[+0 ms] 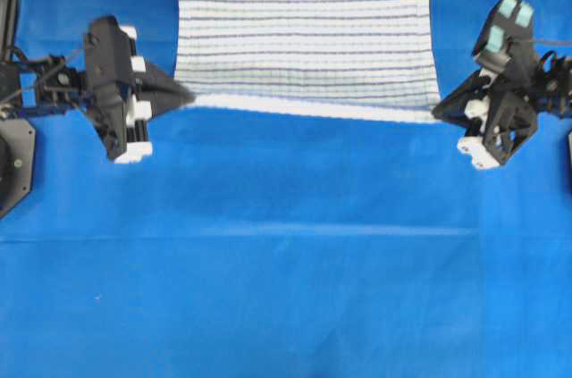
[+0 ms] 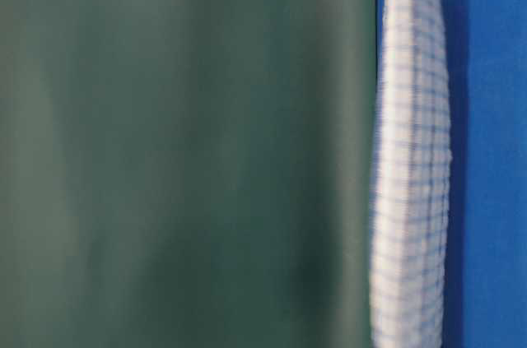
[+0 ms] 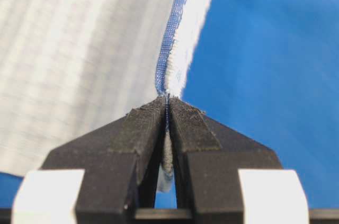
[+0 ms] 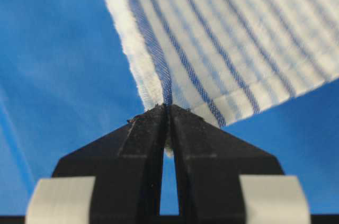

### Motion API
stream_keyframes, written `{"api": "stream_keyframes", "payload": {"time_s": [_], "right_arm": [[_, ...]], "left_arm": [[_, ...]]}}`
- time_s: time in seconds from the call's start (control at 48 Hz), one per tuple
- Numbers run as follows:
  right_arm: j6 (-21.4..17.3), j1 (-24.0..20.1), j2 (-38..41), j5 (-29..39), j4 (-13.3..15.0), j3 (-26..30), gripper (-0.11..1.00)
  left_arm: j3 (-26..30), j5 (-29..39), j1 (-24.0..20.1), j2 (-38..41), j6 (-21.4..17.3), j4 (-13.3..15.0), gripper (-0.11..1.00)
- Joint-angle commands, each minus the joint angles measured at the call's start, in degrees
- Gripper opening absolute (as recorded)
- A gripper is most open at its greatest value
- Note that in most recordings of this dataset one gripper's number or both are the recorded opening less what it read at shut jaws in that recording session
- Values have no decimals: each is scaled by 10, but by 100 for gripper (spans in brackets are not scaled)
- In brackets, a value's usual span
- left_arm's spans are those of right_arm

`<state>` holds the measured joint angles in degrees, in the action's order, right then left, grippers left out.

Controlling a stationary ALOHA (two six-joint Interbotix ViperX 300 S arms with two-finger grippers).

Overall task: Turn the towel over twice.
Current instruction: 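Swing the held edge down toward the near side and lay it flat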

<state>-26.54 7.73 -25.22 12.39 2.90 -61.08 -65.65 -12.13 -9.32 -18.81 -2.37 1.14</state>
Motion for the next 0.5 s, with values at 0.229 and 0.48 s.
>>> {"api": "stream_keyframes", "payload": {"time_s": [0.229,0.48], "right_arm": [[-71,-107,85,-69,-3,0,5],[-106,-163,133,-83,-3,16,5]], "left_arm": [[-11,-6,114,43,69,2,2],[-9,-34,174,77,76,2,2]]}}
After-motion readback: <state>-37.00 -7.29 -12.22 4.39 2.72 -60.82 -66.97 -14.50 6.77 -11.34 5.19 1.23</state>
